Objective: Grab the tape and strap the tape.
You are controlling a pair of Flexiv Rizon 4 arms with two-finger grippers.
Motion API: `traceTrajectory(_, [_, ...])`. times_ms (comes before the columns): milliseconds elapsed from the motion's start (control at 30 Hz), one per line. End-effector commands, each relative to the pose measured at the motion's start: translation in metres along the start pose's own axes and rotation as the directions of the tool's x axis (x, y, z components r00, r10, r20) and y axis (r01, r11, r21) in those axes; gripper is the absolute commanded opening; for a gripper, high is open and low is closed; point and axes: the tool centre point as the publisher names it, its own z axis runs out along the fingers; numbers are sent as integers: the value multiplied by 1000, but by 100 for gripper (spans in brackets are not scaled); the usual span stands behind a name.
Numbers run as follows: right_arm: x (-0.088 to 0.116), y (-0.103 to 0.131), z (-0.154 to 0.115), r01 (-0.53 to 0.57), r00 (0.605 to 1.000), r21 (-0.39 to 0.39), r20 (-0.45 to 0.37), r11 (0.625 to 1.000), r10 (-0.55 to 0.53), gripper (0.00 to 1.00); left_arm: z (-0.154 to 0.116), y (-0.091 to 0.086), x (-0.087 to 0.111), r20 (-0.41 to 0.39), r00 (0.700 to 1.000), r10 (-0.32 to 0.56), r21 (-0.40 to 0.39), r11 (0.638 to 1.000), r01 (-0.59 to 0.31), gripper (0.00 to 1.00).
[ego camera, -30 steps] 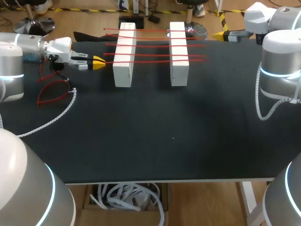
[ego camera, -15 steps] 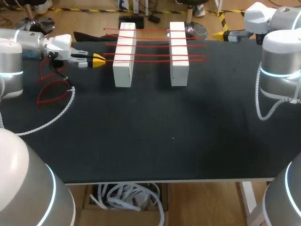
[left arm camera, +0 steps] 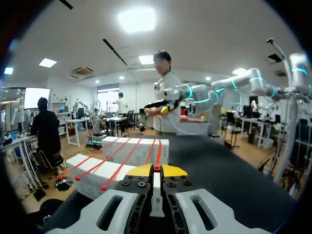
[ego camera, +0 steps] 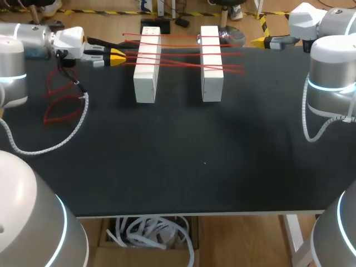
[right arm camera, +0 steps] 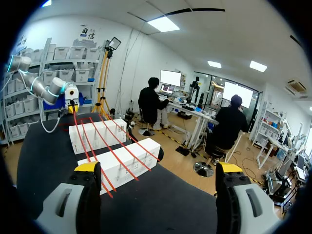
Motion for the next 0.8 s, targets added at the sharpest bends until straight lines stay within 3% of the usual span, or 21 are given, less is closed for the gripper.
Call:
traceTrajectory(33, [0, 0, 0, 0, 1000, 3, -1, 1000, 0, 100, 0, -16, 9, 4, 1000, 14, -1, 1000, -14, 0])
traceTrajectory(300, [0, 0, 0, 0, 1000, 3, -1, 1000, 0, 100, -1, -32, 8, -17, 1000, 9, -3, 1000, -9, 0])
traceTrajectory(633, [0, 0, 0, 0, 1000, 3, -1, 1000, 0, 100, 0, -73, 3, -61, 997, -39, 133, 990, 47, 0])
traceTrajectory(800, [0, 0, 0, 0, 1000, 3, -1, 1000, 0, 100, 2, -86, 1, -66, 997, -46, 137, 989, 55, 0])
